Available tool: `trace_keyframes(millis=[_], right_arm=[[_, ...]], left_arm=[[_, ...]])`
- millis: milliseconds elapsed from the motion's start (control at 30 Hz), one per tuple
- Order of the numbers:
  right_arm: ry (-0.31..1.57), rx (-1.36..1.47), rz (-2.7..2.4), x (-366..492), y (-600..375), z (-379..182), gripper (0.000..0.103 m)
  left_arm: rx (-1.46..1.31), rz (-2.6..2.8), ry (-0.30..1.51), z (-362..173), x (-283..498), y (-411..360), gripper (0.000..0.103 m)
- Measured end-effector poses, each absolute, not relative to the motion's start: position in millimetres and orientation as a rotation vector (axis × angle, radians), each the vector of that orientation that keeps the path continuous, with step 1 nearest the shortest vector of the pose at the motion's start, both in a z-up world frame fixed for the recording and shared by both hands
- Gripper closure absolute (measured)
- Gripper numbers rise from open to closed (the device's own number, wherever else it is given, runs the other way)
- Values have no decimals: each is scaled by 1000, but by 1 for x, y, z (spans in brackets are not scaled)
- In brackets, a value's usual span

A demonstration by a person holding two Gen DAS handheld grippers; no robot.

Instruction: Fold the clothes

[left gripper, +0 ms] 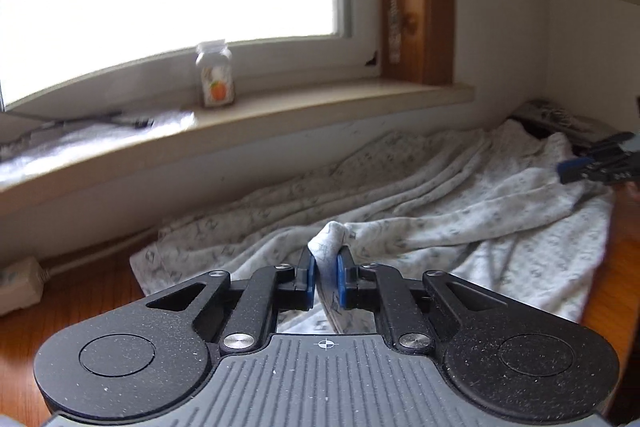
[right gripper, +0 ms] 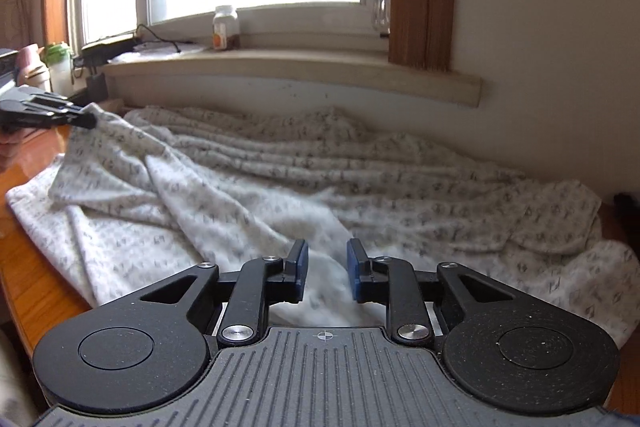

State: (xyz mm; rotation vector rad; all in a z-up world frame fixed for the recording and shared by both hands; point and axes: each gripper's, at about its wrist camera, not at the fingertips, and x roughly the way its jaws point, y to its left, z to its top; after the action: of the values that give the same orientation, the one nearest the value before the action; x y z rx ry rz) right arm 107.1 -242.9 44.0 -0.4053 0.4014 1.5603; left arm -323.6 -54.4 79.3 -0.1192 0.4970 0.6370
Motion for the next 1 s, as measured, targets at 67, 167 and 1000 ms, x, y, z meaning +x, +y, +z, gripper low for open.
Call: trace_keyframes(millis=[67,167,1000], right_arm=[[382,-416,1622,86,-231,51,60],[313,-499,1728,34,-201,57,54],[-67,-934,1966,-118,-144,71,98]], left_arm=[[-90,597,491,83,-322,-71,92],[-47,556,515,82,-315,-91,92],[42,518,562,74,-309,-118,62]])
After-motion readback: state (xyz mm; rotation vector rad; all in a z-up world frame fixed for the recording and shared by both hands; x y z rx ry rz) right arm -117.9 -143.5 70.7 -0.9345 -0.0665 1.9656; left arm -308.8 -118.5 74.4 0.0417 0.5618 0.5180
